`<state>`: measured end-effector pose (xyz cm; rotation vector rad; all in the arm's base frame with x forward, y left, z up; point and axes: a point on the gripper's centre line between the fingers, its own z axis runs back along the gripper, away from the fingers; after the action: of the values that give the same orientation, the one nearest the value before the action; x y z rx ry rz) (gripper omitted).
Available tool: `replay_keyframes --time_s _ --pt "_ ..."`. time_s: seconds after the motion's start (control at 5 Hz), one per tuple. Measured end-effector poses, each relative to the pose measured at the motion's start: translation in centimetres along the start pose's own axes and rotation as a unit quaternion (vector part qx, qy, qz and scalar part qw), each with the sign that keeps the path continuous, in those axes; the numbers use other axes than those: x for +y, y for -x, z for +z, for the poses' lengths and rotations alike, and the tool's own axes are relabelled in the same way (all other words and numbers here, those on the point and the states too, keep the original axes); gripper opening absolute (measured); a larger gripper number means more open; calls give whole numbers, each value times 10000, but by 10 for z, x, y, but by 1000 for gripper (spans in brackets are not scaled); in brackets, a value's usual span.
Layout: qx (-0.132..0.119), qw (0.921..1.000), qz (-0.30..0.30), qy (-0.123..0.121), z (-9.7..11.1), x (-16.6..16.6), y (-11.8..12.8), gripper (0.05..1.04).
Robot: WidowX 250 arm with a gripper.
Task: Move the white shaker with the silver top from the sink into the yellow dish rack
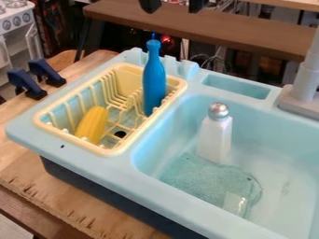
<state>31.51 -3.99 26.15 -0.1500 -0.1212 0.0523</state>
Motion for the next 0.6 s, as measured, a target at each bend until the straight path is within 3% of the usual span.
replay_keyframes --time_s 0.2,0.4,0.6 --pt "152 9999 24 -17 -10 1 0 1002" --pt "194 9993 -310 -20 -26 -21 3 1002" --pt "398 9973 -611 -14 -43 -36 5 1002"
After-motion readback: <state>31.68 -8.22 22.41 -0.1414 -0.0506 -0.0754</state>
